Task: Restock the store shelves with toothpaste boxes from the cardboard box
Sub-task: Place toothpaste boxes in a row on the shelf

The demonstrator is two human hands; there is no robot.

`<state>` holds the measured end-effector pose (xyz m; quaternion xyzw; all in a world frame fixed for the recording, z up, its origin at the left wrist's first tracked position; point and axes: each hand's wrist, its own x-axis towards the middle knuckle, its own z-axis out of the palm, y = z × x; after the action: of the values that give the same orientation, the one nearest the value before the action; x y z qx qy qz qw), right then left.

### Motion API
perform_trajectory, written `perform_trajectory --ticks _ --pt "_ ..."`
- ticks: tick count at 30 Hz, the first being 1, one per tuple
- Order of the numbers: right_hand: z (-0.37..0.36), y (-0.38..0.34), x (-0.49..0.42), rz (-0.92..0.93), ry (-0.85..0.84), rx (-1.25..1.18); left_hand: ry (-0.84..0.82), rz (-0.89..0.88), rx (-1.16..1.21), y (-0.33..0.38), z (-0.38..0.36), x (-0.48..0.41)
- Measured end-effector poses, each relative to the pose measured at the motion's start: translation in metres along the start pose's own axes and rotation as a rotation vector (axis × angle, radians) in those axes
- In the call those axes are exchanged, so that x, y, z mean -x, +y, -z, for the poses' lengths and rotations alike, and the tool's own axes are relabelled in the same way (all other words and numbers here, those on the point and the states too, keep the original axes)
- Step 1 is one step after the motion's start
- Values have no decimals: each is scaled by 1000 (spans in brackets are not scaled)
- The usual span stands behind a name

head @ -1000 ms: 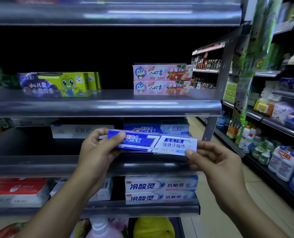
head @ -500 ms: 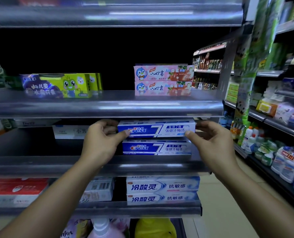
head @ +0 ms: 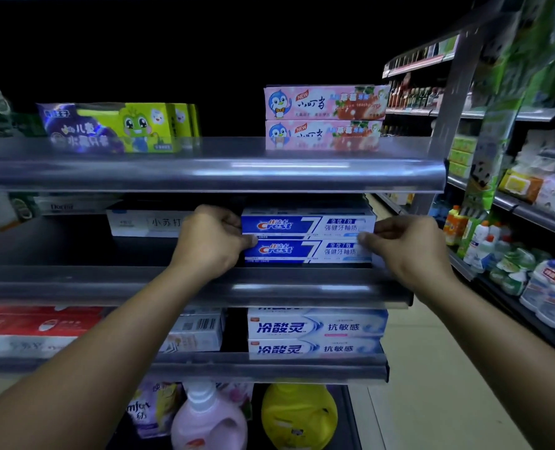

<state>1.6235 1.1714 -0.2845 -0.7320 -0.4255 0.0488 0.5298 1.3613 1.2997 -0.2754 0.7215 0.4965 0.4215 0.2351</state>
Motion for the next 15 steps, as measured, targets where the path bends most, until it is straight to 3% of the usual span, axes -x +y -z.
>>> perform_trajectory --ticks 11,15 --pt "-8 -5 -7 -33 -14 54 -44 7 -104 2 2 -1" --pt "0 7 6 224 166 275 81 -186 -101 -10 44 32"
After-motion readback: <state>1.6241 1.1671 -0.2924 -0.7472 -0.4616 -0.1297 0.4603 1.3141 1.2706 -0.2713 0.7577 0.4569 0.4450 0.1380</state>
